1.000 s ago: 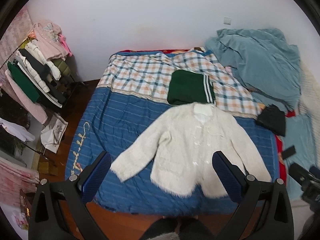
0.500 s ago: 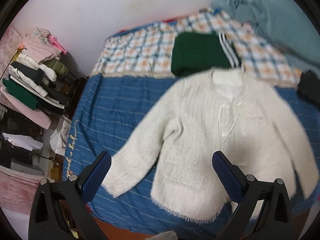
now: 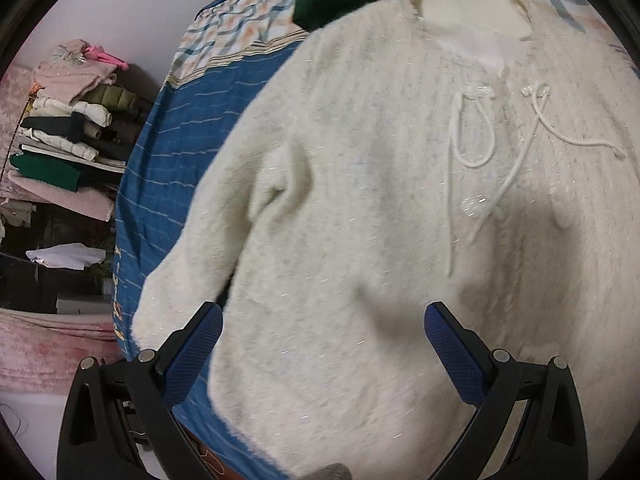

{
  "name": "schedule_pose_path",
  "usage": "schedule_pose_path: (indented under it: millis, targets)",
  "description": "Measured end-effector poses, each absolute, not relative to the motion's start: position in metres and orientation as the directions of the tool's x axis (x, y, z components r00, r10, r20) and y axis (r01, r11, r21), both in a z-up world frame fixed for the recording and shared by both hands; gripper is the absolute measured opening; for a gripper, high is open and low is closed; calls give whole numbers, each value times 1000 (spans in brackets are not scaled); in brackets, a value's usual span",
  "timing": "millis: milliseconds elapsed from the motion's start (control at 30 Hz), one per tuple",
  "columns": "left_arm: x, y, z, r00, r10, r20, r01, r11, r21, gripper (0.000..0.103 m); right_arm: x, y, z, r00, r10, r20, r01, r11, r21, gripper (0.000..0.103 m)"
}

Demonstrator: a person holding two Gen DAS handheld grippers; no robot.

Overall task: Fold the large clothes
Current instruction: 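Lower both tools to the cardigan and grasp its hem edges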

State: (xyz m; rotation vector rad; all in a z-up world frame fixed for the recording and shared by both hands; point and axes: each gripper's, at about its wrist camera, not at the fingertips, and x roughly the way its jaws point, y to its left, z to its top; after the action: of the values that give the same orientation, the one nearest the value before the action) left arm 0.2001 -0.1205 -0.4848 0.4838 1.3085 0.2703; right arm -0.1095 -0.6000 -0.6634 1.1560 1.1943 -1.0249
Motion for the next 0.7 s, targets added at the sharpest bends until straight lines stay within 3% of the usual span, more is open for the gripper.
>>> schedule_pose_path:
  millis: [67,100,233,433,700]
  targets:
    - [202,-135,-489,249,450,-857,93,870,484,103,-99,-598,-660,79,-6,-997,973,218,76,26]
    - [202,-141,-488,254,442,-860,103,872,479,103,-95,-598,-657,69,-15,-997,966,251,63,15]
    - [203,-163,-483,275,404,-873,126,885,449,103,-86,-613,-632,130,-82,-988,937,336,96,13]
    - [207,-171,-476,290,338,-895,114,917,383,103,-72,-663,-573,275,-216,-937,930,307,203,12]
    - [209,-117,-484,261,317,-912,21,942,334,103,57,-609,-465,487,-208,-848,801,493,339,12]
